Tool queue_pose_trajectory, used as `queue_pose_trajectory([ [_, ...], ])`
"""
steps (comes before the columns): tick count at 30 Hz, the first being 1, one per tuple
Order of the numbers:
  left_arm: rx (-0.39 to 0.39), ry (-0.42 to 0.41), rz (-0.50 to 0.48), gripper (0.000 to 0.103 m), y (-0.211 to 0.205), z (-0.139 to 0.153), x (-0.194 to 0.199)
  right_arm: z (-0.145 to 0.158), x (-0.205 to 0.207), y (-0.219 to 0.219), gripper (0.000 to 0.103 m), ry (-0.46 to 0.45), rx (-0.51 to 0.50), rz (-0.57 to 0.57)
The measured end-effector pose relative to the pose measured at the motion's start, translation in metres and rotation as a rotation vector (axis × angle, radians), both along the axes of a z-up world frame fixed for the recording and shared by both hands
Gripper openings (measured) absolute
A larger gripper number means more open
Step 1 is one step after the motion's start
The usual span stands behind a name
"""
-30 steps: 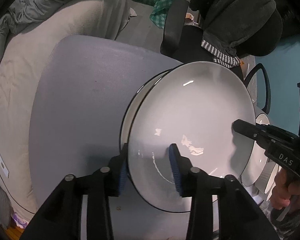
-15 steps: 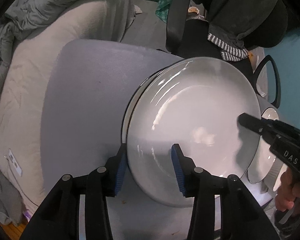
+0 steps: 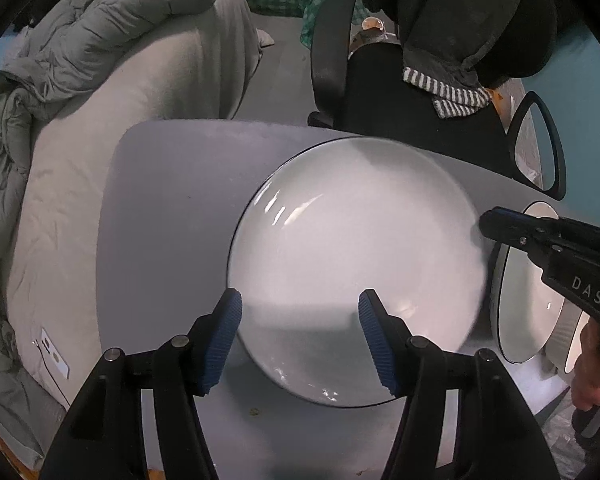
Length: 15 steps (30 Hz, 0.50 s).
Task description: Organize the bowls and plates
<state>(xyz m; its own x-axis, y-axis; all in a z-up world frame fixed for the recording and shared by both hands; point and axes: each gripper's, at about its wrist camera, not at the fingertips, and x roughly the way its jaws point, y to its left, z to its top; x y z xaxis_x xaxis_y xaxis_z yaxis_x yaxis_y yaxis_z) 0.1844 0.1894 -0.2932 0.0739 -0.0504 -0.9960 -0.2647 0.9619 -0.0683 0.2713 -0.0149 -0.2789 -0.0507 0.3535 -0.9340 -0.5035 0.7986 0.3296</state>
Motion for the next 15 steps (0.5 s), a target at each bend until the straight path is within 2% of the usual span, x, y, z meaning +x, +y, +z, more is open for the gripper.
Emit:
queue_pose_trajectory([
  [3, -0.005, -0.013, 0.010, 0.064, -0.001, 0.003, -0.002, 0.006, -0.001, -0.002, 0.028, -0.049, -0.036, 0.001],
  [8, -0.034, -0.044, 0.025, 0.066, -0.004, 0.015, -0.009, 0.020, -0.004, -0.015, 0.038, -0.079, -0.034, -0.029],
  [10, -0.050, -0.073, 0.029, 0.072, -0.009, 0.024, -0.014, 0.028, -0.007, -0.023, 0.057, -0.093, -0.024, -0.042],
  [13, -0.074, -0.100, 0.031, 0.075, -0.017, 0.035, -0.022, 0.040, -0.015, -0.033, 0.066, -0.115, -0.016, -0.057],
  [15, -0.087, -0.106, 0.028, 0.075, -0.024, 0.040, -0.028, 0.047, -0.020, -0.043, 0.066, -0.121, -0.023, -0.067],
])
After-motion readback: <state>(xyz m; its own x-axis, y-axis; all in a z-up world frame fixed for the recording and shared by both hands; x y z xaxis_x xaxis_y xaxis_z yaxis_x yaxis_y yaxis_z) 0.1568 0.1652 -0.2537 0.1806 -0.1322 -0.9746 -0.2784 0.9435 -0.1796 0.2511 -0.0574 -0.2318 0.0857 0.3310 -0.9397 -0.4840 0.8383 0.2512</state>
